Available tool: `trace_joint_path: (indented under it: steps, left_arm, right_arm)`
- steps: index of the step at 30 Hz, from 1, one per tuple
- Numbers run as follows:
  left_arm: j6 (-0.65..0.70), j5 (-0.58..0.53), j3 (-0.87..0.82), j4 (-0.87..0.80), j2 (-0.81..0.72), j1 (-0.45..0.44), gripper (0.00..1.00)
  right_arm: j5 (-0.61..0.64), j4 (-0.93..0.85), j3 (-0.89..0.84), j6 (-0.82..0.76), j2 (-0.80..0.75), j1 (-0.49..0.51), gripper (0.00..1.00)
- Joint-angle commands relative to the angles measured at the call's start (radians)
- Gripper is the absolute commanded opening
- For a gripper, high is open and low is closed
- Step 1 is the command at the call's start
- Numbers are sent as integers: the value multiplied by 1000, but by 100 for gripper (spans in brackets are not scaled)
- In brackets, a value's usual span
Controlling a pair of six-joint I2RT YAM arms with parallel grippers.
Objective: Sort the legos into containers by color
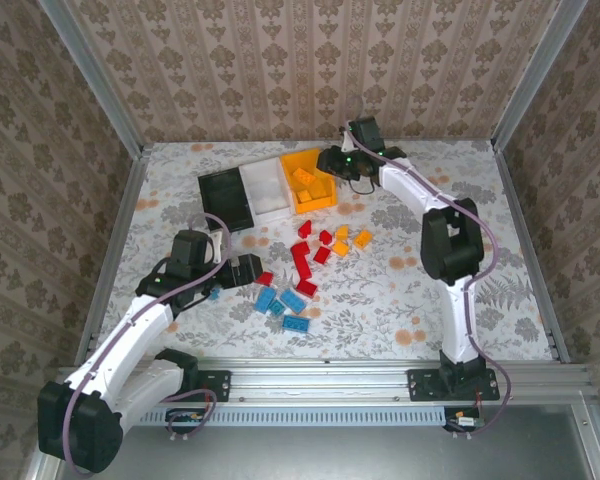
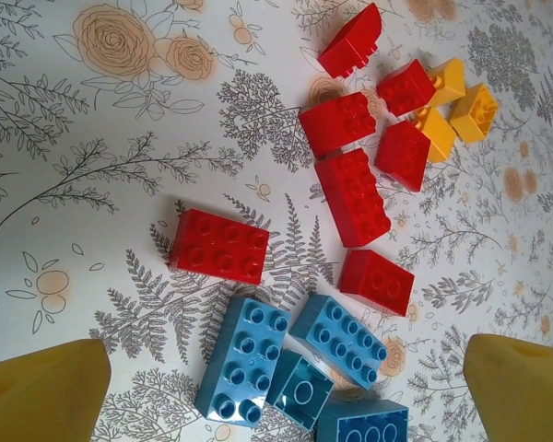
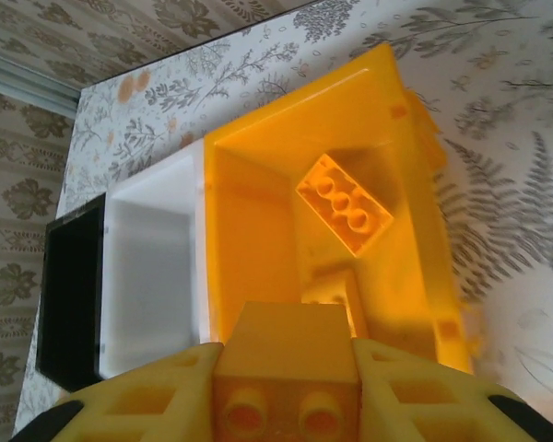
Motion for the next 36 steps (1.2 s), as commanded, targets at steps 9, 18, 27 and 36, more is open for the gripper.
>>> trace_joint_path:
  steps: [9, 18, 27, 36]
  left_arm:
    - [20, -8, 5, -16, 19, -1, 100]
    - [-2, 0, 44, -5, 27, -2, 100]
    - [-20, -9, 66, -29, -5, -22, 100]
    - [-33, -51, 55, -12, -2, -76, 100]
  right_arm:
    - [-28, -104, 312, 13, 196, 29, 60]
    - [33, -246, 218, -106, -25, 28, 69]
    - [176, -377, -251, -226, -390, 6, 75]
    - [243, -349, -646, -150, -567, -4, 82]
